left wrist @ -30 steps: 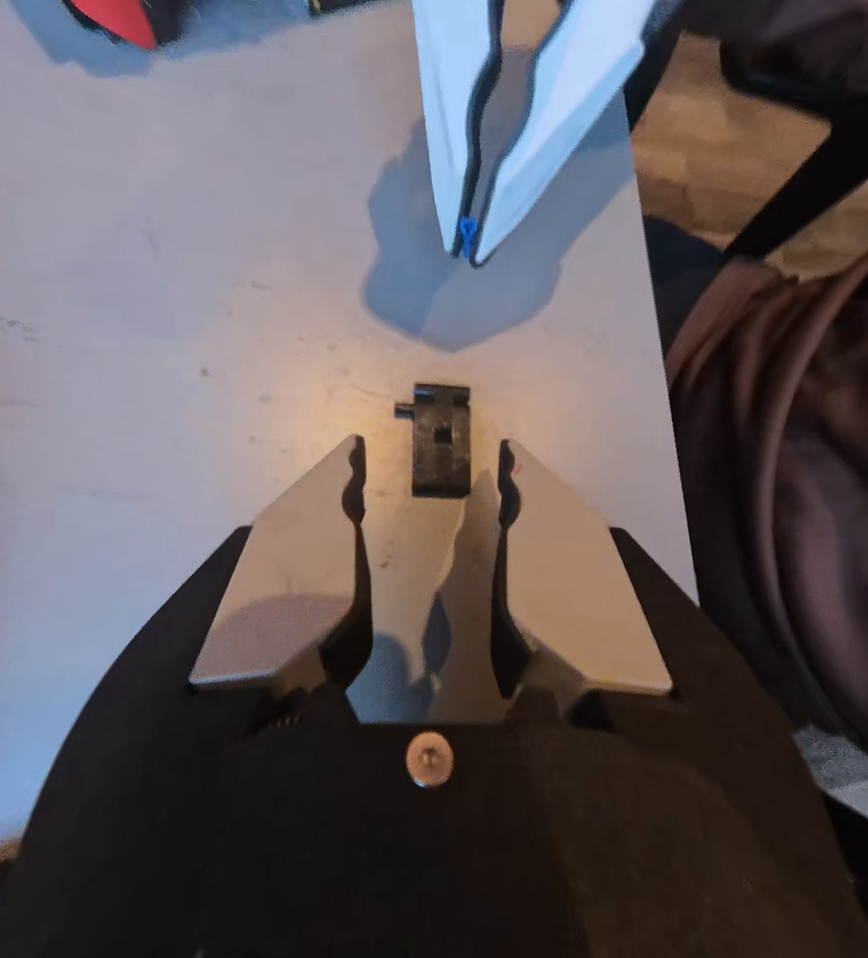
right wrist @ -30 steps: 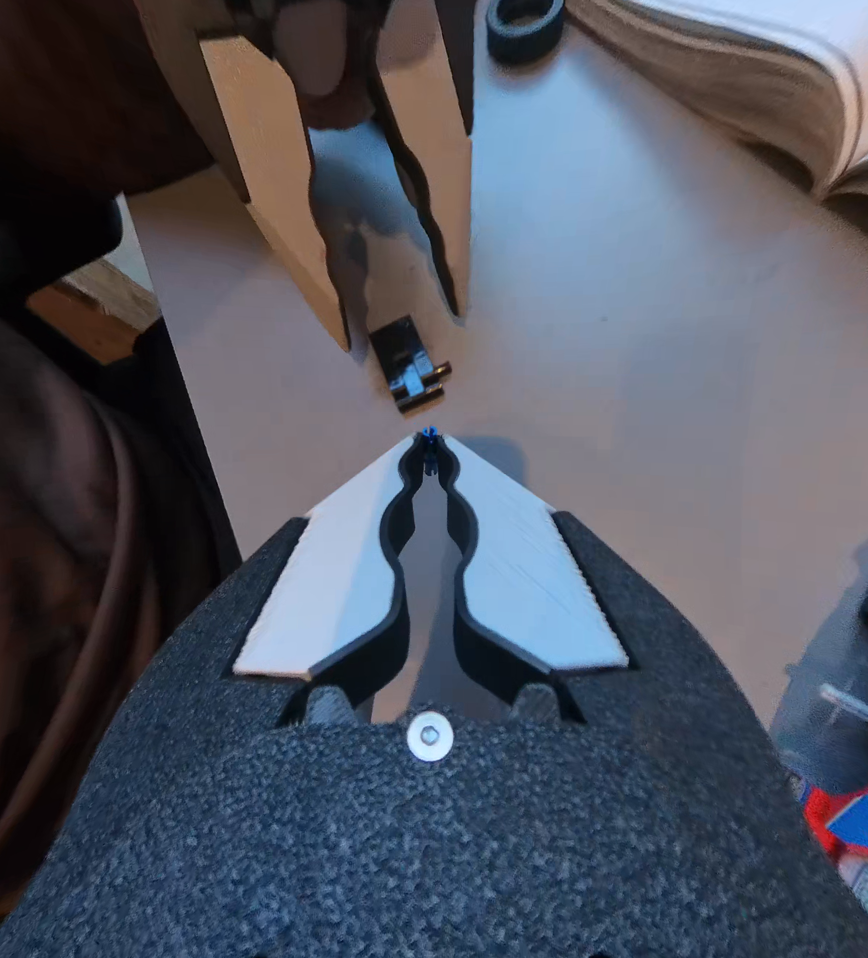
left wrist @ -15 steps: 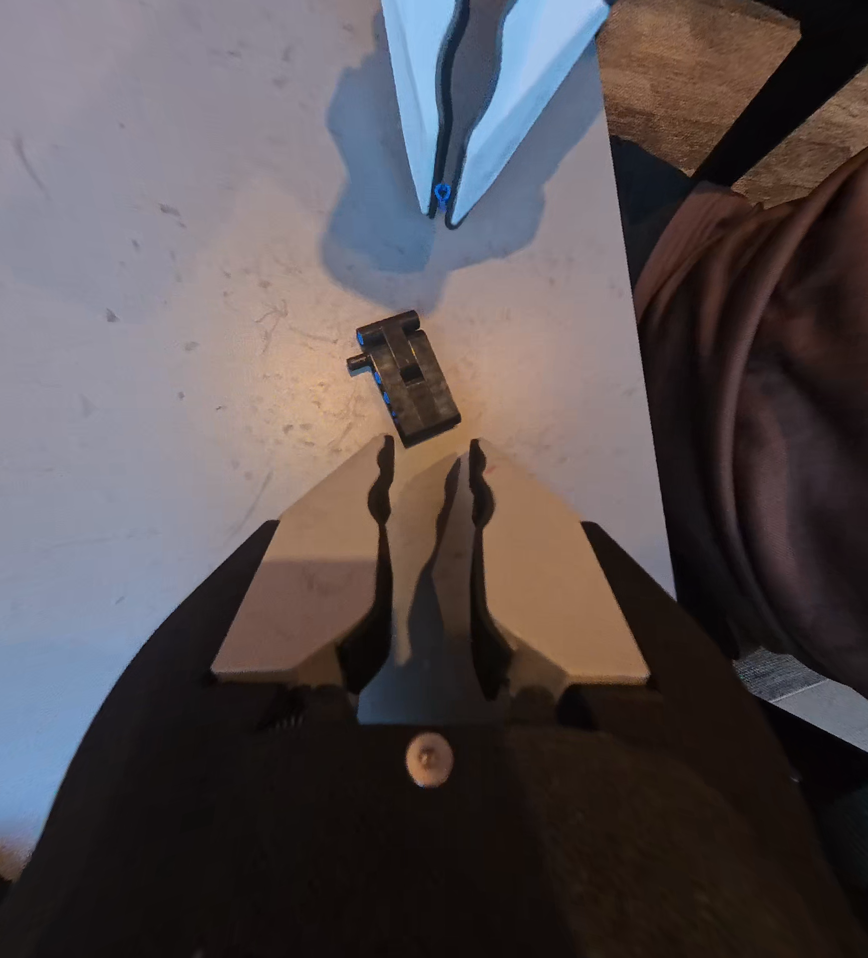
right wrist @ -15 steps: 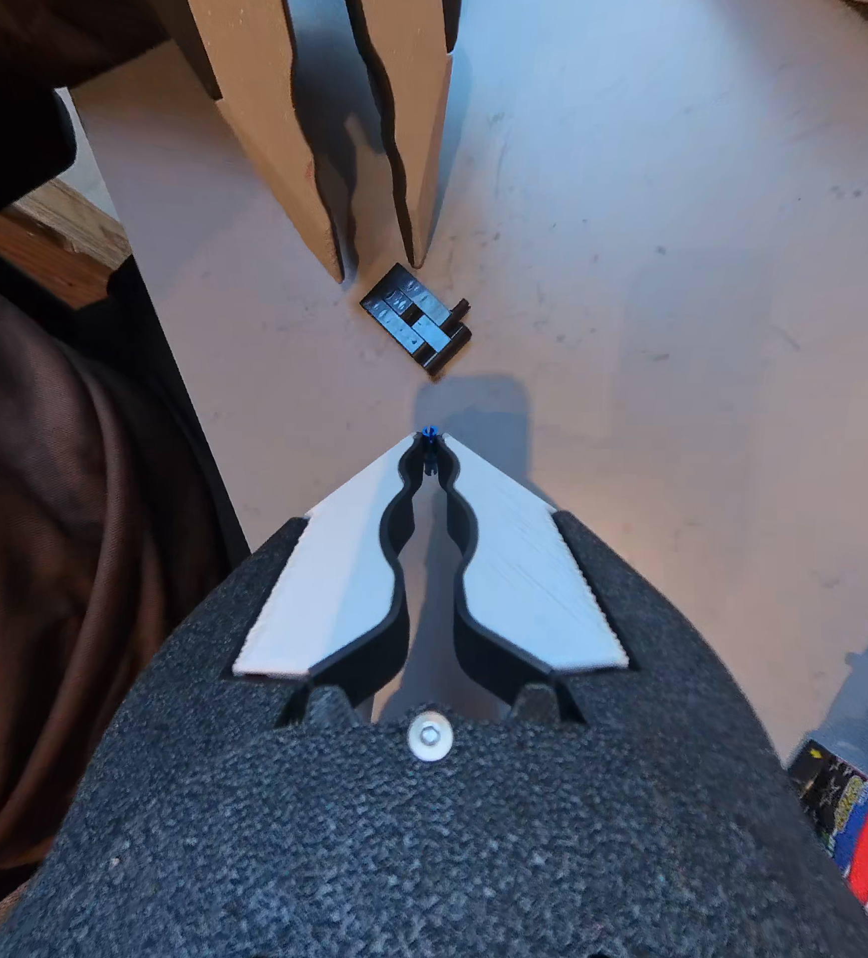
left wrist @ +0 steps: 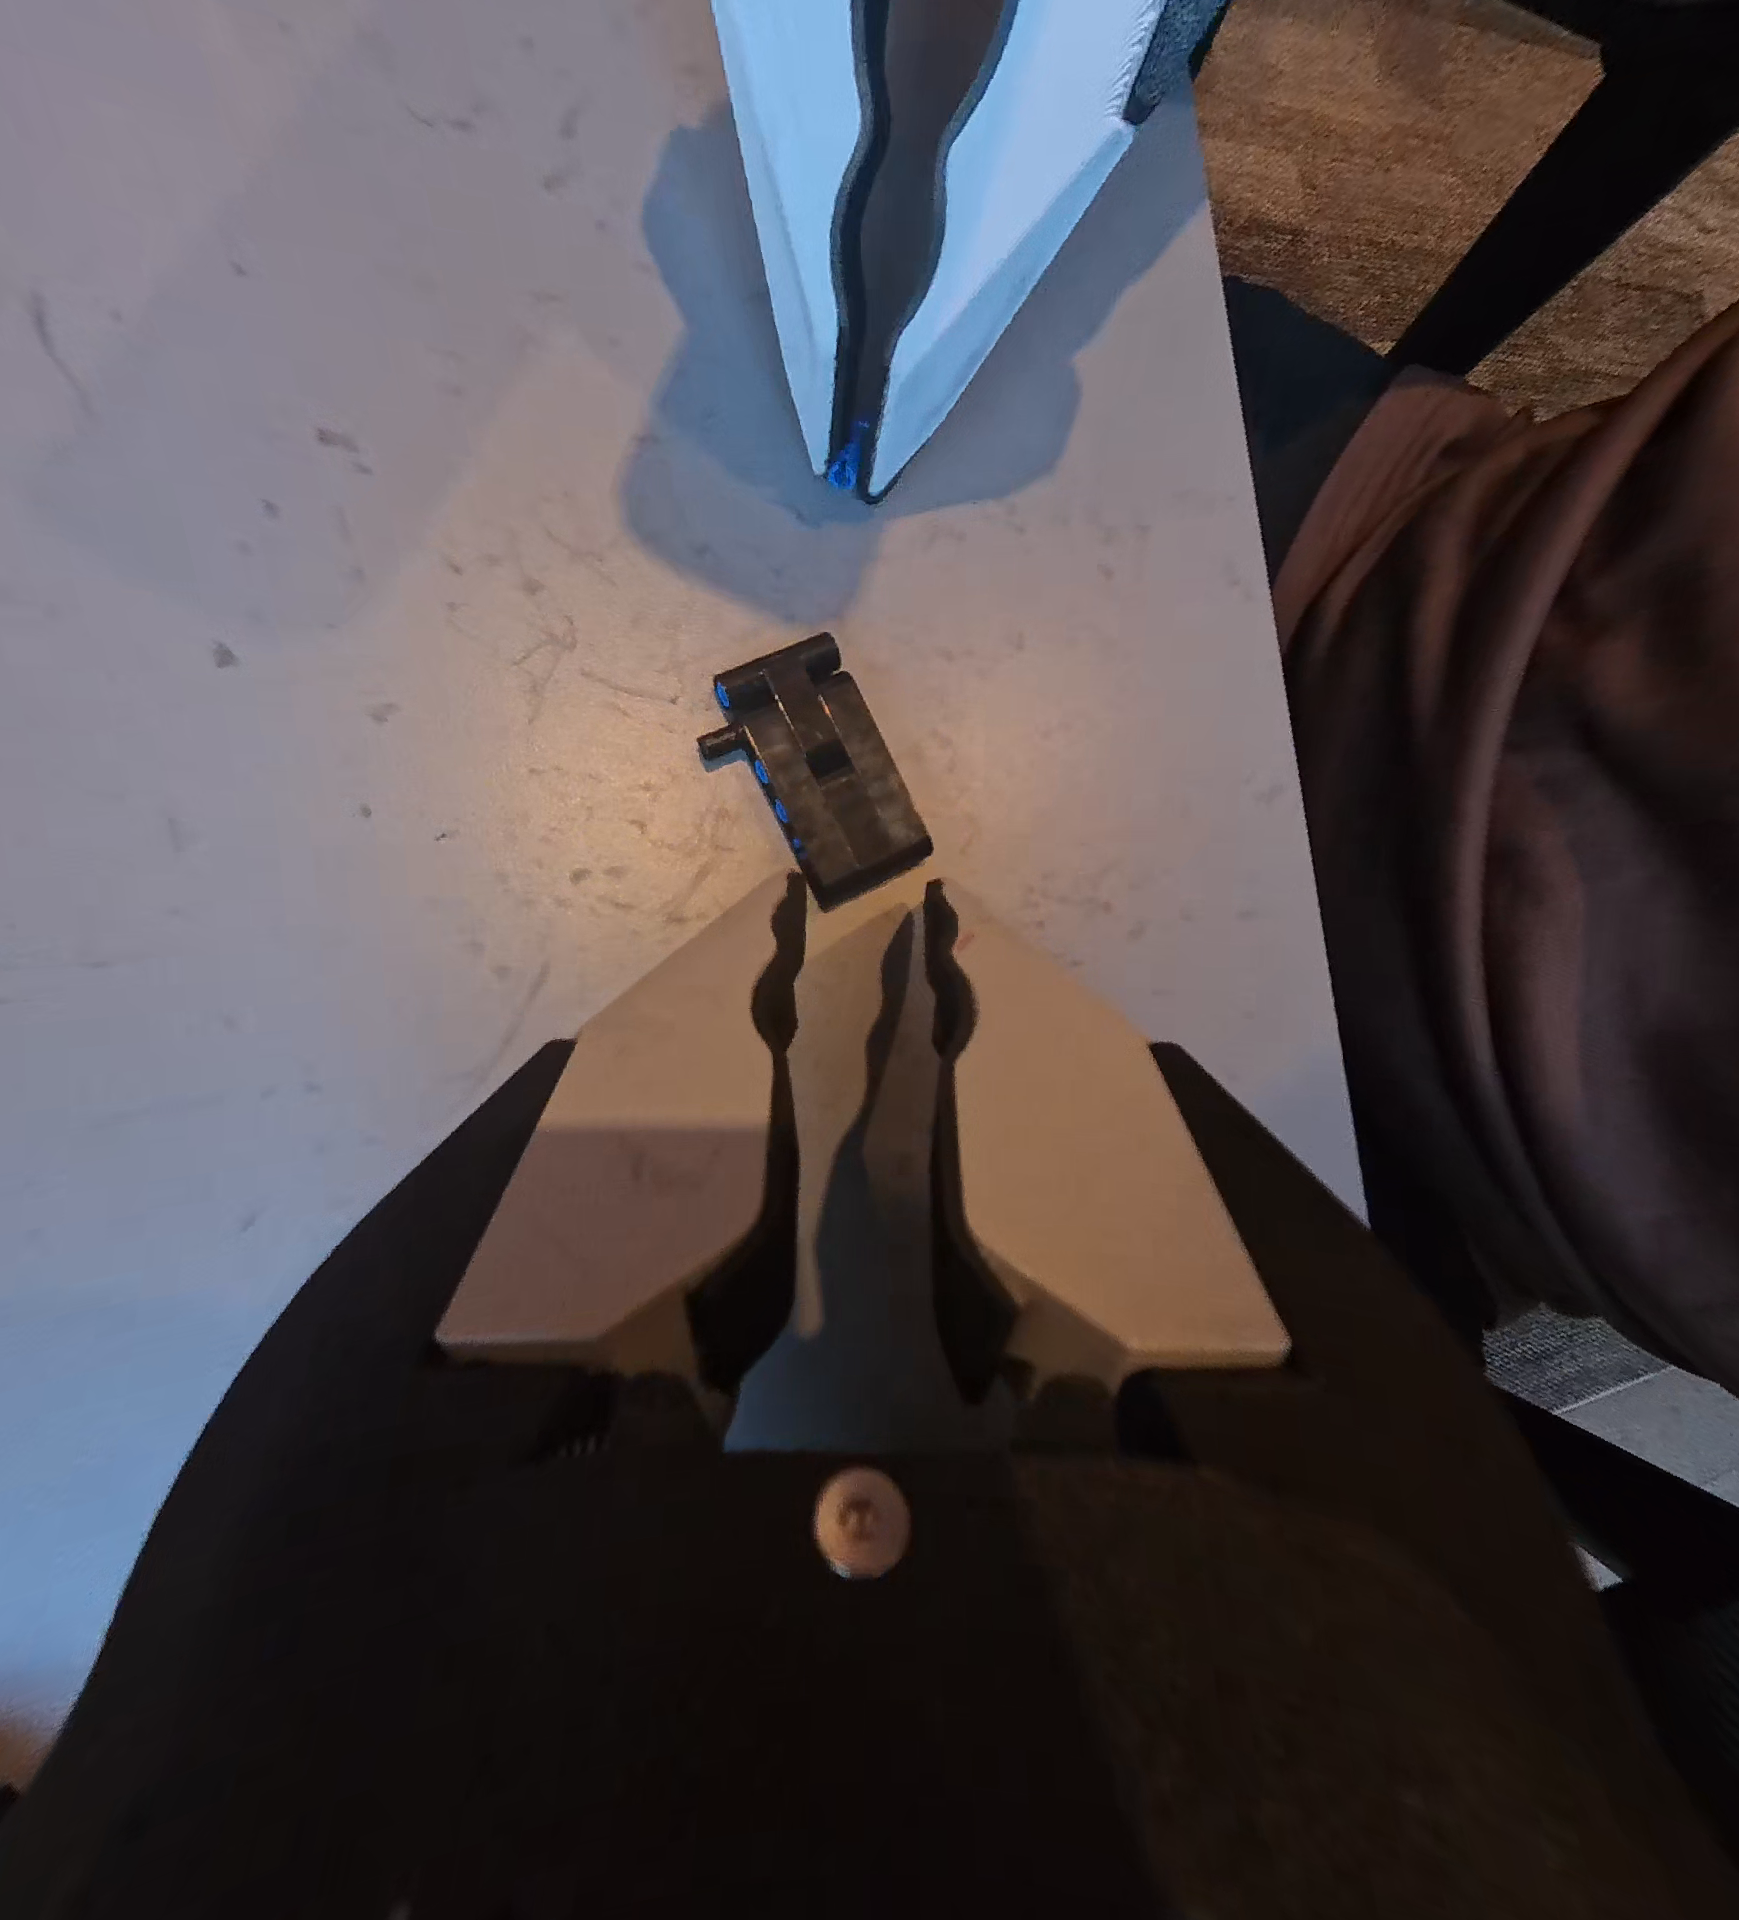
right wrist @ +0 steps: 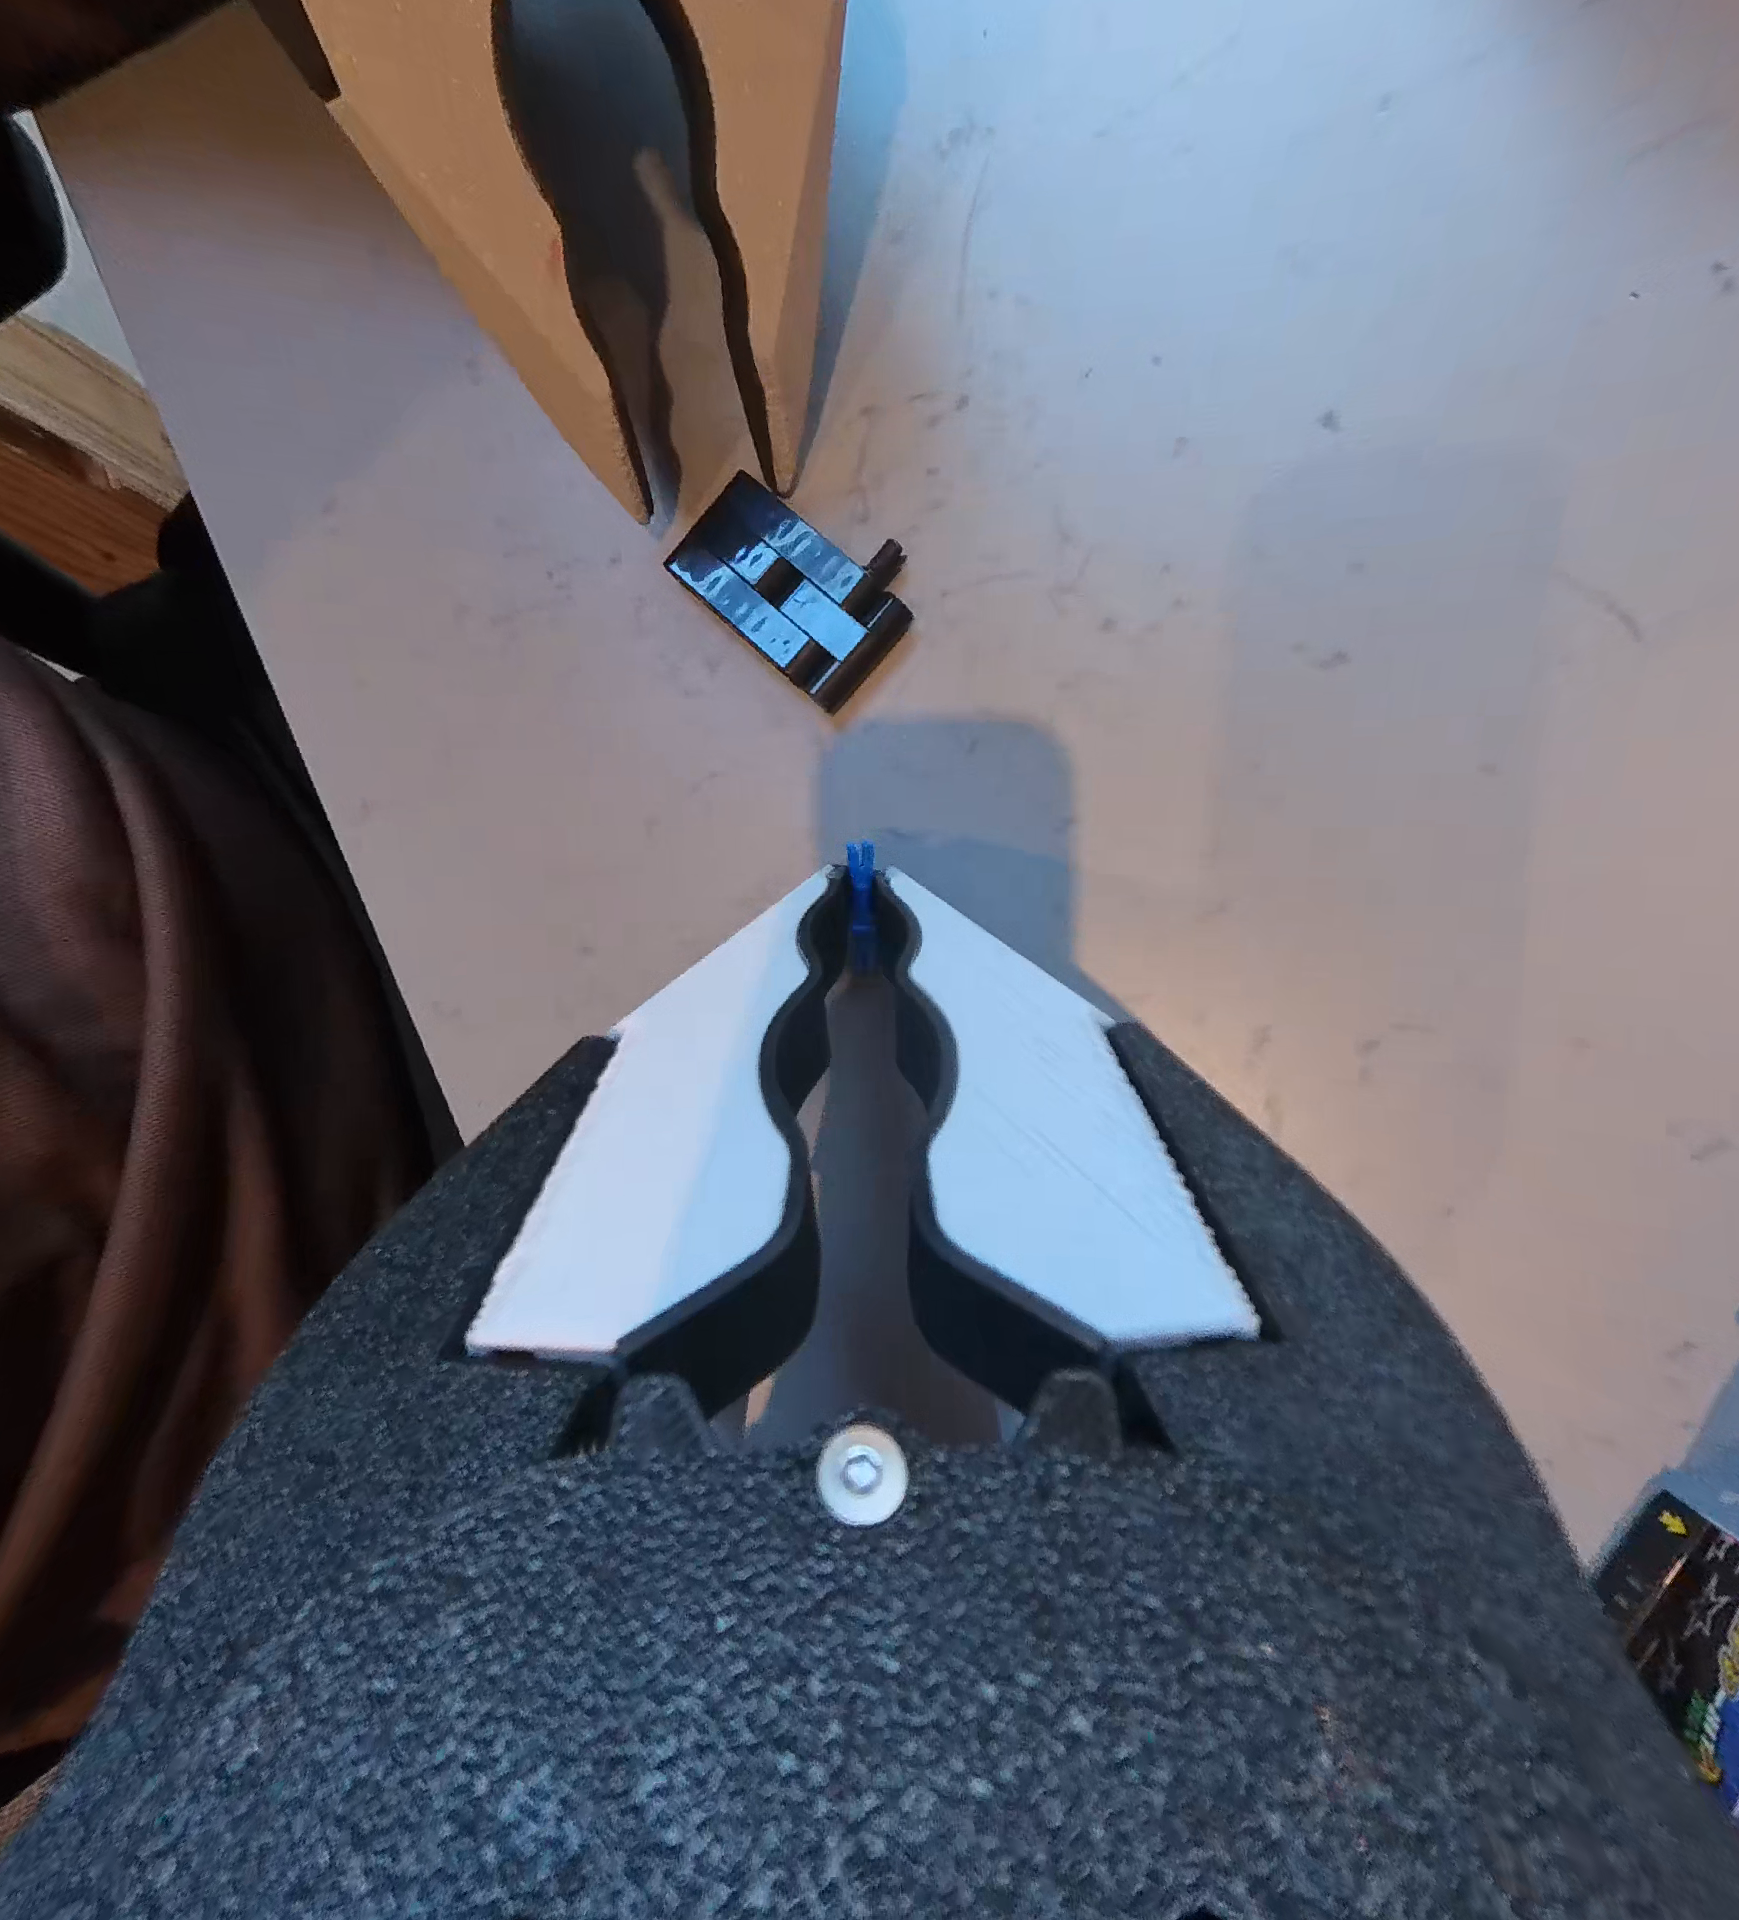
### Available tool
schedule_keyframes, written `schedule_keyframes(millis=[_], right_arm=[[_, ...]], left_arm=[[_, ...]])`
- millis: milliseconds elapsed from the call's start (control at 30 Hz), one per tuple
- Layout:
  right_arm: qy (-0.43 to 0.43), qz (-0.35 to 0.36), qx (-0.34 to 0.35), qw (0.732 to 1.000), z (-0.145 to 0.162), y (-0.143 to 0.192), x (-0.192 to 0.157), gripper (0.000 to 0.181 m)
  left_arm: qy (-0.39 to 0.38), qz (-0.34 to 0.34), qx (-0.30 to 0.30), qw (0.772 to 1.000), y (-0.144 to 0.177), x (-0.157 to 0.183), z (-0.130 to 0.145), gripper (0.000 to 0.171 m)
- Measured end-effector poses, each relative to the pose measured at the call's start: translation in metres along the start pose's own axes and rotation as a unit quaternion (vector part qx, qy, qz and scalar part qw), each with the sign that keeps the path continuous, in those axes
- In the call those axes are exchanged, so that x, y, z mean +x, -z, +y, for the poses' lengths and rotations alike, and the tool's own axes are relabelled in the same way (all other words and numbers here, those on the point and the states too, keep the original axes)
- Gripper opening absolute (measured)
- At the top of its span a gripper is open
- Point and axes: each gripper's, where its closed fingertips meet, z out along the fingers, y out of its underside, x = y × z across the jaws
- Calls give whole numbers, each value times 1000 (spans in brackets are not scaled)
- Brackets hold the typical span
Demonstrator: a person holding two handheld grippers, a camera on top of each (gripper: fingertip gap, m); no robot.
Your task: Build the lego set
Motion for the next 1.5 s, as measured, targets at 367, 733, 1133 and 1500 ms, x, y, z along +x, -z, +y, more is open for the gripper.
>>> schedule_keyframes(millis=[367, 733, 1133, 1500], right_arm=[[-13, -21, 36, 999, -12, 4, -6, 24], [-52, -37, 75, 995, -33, -7, -16, 37], [-62, -55, 104, 991, -46, -9, -22, 36], [-73, 8, 93, 993, -41, -3, -3, 46]], left_arm=[[12, 9, 12, 1000, -2, 0, -3, 18], [29, 23, 21, 999, -4, 0, -4, 8], [41, 55, 23, 997, -7, 7, -6, 5], [36, 51, 17, 998, -7, 6, -4, 2]])
